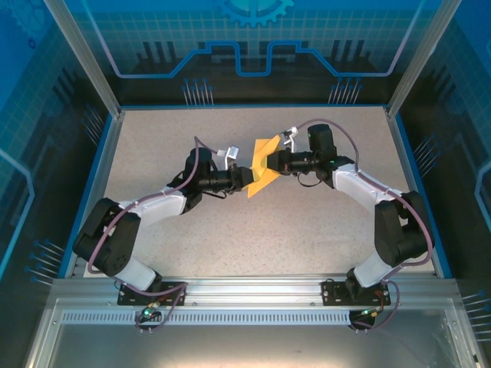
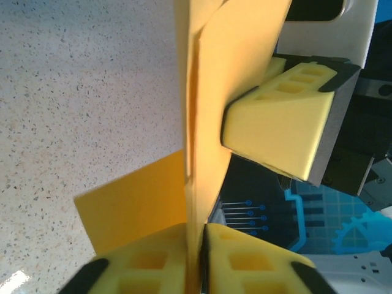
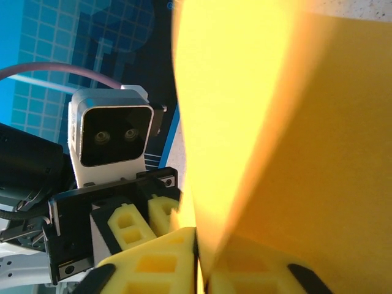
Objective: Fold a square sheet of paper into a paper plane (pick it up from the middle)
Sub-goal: Turn over the paper at the center of the table.
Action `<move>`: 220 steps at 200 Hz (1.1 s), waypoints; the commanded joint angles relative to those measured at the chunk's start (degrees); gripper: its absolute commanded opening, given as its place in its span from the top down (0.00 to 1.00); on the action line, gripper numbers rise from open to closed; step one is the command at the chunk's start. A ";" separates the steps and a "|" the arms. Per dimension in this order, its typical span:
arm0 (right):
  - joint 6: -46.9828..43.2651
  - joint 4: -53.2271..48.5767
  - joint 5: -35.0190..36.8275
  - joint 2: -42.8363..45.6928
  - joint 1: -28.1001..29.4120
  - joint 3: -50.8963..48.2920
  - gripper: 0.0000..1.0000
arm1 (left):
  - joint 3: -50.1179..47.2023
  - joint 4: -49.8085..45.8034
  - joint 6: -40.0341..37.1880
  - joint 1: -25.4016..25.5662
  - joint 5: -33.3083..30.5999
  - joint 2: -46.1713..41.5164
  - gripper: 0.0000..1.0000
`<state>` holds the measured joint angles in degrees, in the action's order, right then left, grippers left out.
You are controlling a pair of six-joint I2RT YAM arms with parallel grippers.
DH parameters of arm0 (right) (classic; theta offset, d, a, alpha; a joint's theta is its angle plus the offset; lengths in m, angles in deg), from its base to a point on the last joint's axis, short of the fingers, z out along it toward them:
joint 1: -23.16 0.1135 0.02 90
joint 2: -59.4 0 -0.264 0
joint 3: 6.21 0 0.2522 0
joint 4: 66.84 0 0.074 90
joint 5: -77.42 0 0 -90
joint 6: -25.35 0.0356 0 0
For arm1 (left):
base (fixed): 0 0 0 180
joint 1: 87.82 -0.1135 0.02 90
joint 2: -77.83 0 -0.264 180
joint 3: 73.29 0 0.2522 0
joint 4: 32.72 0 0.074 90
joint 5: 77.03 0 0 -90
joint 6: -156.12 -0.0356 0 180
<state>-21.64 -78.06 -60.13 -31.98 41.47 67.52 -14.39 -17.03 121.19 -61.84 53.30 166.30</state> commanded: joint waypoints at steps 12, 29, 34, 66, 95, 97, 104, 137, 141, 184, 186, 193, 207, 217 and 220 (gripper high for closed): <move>-1.78 -4.38 2.60 2.99 -2.56 -0.27 0.71 | -0.41 -1.15 -3.28 -0.37 -1.90 -0.06 0.92; -3.34 -6.93 6.54 5.52 -3.80 -1.75 0.59 | -0.29 -6.56 -6.78 -0.38 -4.95 -1.31 0.93; -3.62 -7.39 7.75 6.37 -4.14 -2.33 0.56 | -0.16 -8.90 -8.19 -0.36 -6.00 -1.76 0.93; -6.86 -12.99 19.17 10.88 -5.82 -5.47 0.36 | 3.23 -30.21 -18.52 0.23 -20.07 -6.08 0.94; -7.85 -15.00 26.46 13.03 -5.80 -7.52 0.25 | 11.38 -52.37 -25.23 4.53 -45.34 -6.69 0.94; -7.85 -15.02 26.85 13.06 -5.80 -7.61 0.25 | 11.97 -53.64 -25.44 4.94 -47.21 -6.50 0.94; -7.85 -15.17 27.69 13.14 -5.82 -7.96 0.24 | 13.98 -57.27 -25.89 6.26 -52.37 -5.35 0.94; -7.58 -15.77 30.08 12.58 -5.79 -8.71 0.22 | 23.89 -71.56 -24.07 12.35 -74.01 4.54 0.94; -7.59 -15.85 30.19 12.51 -5.80 -8.72 0.22 | 25.11 -72.97 -23.72 12.82 -75.36 6.09 0.94; -7.85 -17.13 31.41 12.34 -5.82 -8.94 0.21 | 34.88 -83.71 -20.29 16.24 -85.90 18.32 0.94; -7.83 -17.14 31.47 12.35 -5.76 -8.98 0.21 | 35.18 -83.78 -20.27 16.37 -86.07 18.61 0.94; -7.85 -17.21 31.57 12.36 -5.81 -9.07 0.21 | 36.05 -84.63 -20.44 16.72 -86.77 19.81 0.94; -7.68 -17.22 31.87 12.34 -5.87 -9.25 0.21 | 37.54 -85.20 -21.32 17.51 -86.92 22.21 0.94; -7.44 -17.14 32.05 12.34 -5.87 -9.25 0.21 | 38.61 -85.67 -21.62 18.00 -86.84 24.11 0.94; -7.36 -17.14 32.08 12.31 -5.91 -9.25 0.21 | 38.90 -85.78 -21.80 18.19 -86.73 24.49 0.94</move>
<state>-28.70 -93.95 -29.31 -19.58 36.24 59.03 20.58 -96.91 99.40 -45.04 -28.27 187.98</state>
